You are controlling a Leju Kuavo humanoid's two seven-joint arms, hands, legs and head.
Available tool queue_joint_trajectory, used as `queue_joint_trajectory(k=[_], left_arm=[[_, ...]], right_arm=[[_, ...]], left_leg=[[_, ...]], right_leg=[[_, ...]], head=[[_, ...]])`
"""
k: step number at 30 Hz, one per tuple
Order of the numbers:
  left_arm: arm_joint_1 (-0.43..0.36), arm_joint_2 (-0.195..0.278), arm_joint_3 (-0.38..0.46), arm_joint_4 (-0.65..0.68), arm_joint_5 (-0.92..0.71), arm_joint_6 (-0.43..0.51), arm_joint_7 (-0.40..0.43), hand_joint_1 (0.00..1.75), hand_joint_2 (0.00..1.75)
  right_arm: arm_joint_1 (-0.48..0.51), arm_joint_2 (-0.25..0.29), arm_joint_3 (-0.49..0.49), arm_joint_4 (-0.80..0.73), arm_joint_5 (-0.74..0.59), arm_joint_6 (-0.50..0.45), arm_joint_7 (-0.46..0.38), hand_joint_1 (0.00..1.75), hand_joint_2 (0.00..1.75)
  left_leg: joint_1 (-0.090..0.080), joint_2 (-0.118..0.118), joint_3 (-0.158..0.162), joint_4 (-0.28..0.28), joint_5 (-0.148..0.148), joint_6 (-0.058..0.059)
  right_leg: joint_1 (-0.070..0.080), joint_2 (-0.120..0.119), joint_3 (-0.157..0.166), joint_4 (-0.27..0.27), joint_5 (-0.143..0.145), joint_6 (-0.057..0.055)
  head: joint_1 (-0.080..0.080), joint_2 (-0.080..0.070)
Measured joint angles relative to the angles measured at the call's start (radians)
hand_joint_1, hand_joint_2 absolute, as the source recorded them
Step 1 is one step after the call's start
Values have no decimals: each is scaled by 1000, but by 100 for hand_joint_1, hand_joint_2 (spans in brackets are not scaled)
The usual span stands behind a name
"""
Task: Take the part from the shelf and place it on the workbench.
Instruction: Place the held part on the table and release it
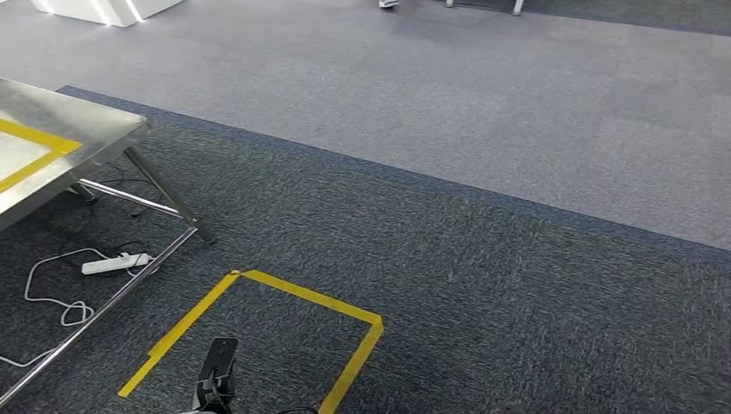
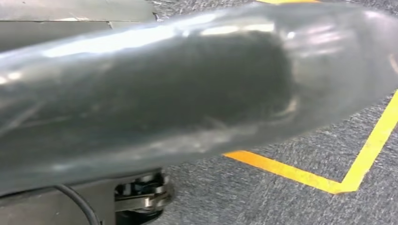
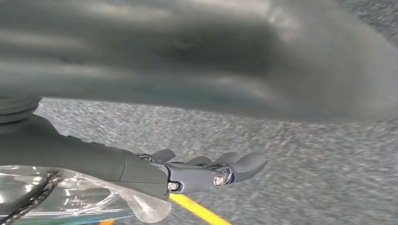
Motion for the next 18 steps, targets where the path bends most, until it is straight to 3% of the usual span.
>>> queue_joint_trajectory(k=[2,4,5,7,9,11,12,13,14,15,17,18], left_arm=[[-1,4,0,-1,6,0,-1,0,0],[0,9,0,-1,8,2,-1,0,0],[0,10,0,-1,9,2,-1,0,0],[-6,10,0,-1,9,3,-1,0,0],[-13,9,0,-2,10,3,-1,0,0],[-11,8,0,-2,14,3,-1,0,0],[-7,8,0,-2,15,3,1,0,0],[-6,7,-2,-2,6,2,11,0,0],[-8,4,-9,-2,-14,1,29,0,0],[-14,-2,-22,-2,-40,2,53,0,0],[-38,-20,-60,-2,-83,6,96,0,0],[-52,-29,-79,-2,-91,8,106,0,0]], right_arm=[[0,0,3,1,0,1,0,0,0],[-5,0,5,4,0,4,0,0,0],[-6,0,5,5,1,6,0,0,0],[-5,0,6,6,1,8,0,0,0],[-3,-1,6,7,1,8,0,0,0],[-6,-2,8,7,3,9,0,0,0],[-8,-3,9,7,2,9,3,0,0],[-16,-3,10,7,-7,7,17,0,0],[-33,-1,10,7,-28,3,46,0,0],[-66,2,7,7,-52,-3,86,0,0],[-162,12,1,6,-93,-17,165,0,0],[-211,18,0,6,-102,-20,187,0,0]], left_leg=[[0,-35,60,-117,64,14],[0,-70,92,-187,89,22],[-1,-74,93,-192,89,23],[-2,-53,96,-219,89,25],[1,-30,105,-255,89,31],[2,-6,105,-268,92,35],[1,8,102,-267,92,36],[0,21,101,-266,93,35],[0,35,99,-264,93,35],[0,49,96,-260,94,34],[-1,78,90,-251,95,29],[-3,90,86,-246,94,25]], right_leg=[[1,24,-8,7,0,2],[-2,48,-18,11,5,12],[-6,59,-25,12,9,19],[-11,70,-38,12,14,32],[-9,36,-69,50,-12,40],[-7,-11,-127,158,-67,46],[-8,-21,-157,220,-90,50],[-9,-26,-178,262,-98,54],[-10,-29,-183,271,-88,56],[-11,-34,-171,244,-61,58],[-10,-65,-111,120,4,58],[-6,-81,-83,64,24,52]], head=[[2,0],[2,0],[1,0],[-3,0],[3,0],[10,0],[12,0],[12,0],[13,0],[13,0],[15,0],[14,0]])
